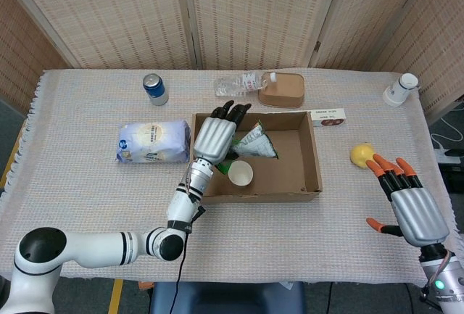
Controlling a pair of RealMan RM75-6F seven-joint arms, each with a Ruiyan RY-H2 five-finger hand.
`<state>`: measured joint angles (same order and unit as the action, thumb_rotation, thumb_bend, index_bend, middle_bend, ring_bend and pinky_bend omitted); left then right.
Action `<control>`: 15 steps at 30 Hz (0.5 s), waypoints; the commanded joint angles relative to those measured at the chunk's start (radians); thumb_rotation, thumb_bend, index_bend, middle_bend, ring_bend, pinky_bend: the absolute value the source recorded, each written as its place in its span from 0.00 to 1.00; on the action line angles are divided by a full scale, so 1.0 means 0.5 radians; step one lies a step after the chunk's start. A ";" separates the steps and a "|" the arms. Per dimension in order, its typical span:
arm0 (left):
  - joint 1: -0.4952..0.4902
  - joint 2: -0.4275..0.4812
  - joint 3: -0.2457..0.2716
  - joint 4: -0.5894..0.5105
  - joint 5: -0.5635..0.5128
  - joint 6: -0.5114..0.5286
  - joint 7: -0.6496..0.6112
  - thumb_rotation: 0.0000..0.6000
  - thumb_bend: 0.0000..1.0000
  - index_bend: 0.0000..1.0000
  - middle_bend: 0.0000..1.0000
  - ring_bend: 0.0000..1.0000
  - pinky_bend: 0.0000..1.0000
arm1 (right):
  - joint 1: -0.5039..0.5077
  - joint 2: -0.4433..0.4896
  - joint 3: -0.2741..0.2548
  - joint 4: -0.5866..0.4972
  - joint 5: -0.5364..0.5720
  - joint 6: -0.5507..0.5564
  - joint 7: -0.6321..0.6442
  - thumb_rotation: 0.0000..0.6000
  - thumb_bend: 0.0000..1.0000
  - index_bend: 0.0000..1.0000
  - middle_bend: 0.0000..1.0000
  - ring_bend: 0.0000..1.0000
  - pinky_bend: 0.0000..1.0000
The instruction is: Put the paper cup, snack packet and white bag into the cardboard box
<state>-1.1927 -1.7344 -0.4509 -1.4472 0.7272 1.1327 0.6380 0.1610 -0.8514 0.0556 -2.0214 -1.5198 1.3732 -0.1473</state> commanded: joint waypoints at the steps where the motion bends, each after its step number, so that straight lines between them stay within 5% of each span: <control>1: 0.043 0.063 0.014 -0.059 -0.016 0.031 0.022 1.00 0.21 0.00 0.06 0.02 0.16 | 0.000 -0.003 -0.002 0.000 -0.002 -0.001 -0.005 1.00 0.00 0.00 0.00 0.00 0.00; 15: 0.212 0.407 0.073 -0.332 -0.082 0.094 0.105 1.00 0.21 0.00 0.06 0.02 0.20 | 0.001 -0.029 -0.016 -0.011 -0.023 -0.010 -0.056 1.00 0.00 0.00 0.00 0.00 0.00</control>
<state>-1.0993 -1.5522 -0.4224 -1.5969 0.6889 1.1748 0.6809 0.1617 -0.8656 0.0476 -2.0270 -1.5313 1.3685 -0.1753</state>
